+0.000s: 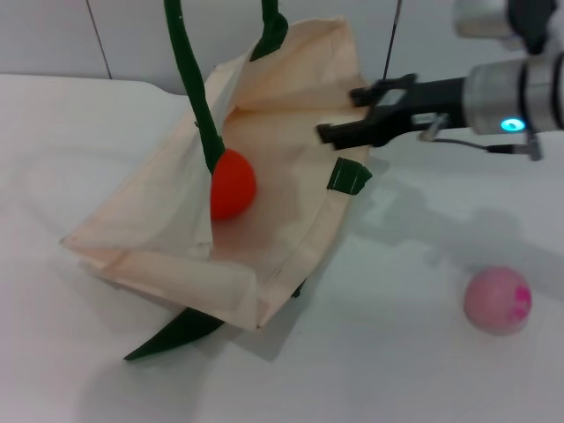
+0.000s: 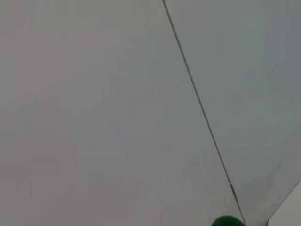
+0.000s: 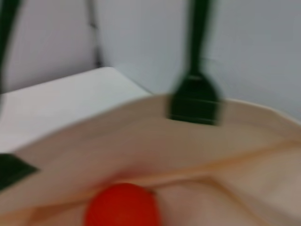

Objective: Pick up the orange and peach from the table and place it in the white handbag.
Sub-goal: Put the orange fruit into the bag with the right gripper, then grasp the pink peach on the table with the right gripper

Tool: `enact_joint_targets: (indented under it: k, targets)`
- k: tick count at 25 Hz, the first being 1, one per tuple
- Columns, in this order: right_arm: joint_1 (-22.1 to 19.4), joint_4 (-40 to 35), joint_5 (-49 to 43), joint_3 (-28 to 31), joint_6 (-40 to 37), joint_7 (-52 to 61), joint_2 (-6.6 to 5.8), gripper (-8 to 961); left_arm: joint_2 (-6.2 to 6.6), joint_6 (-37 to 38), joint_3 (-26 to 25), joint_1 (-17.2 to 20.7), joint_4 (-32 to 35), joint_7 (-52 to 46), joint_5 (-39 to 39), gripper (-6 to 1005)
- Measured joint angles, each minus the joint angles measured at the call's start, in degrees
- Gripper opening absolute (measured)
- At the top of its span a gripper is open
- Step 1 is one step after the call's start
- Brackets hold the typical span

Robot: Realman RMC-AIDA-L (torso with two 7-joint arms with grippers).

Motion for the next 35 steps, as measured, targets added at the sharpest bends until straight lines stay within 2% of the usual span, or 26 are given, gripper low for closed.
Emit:
enact_joint_targets:
  k: [5, 8, 13, 16, 24, 35]
  targets:
    - [-5.24, -7.38, -10.28, 7.19, 1.69, 6.65, 0.25, 879, 0.06, 0.02, -0.33, 0.14, 0.0, 0.0, 0.03, 118]
    - [-7.77, -12.31, -16.86, 11.79, 5.84, 11.16, 0.57, 877, 0.1, 0.03, -0.5, 0.28, 0.0, 0.07, 0.07, 118]
    - [-11.27, -21.16, -23.9, 18.04, 13.54, 15.31, 2.61, 877, 0.16, 0.08, -0.7, 0.76, 0.0, 0.39, 0.46, 119]
    - [-12.35, -23.6, -26.95, 18.58, 17.55, 18.94, 2.88, 877, 0.16, 0.12, -0.71, 0.76, -0.01, 0.42, 0.88, 119]
    - [-12.61, -23.45, -33.13, 18.82, 27.68, 22.04, 2.91, 877, 0.25, 0.12, -0.29, 0.88, -0.07, 0.46, 2.36, 119]
    - [-11.93, -23.13, -44.28, 19.12, 32.6, 24.7, 2.95, 878, 0.25, 0.11, -0.09, 0.7, -0.19, 0.96, 3.47, 114]
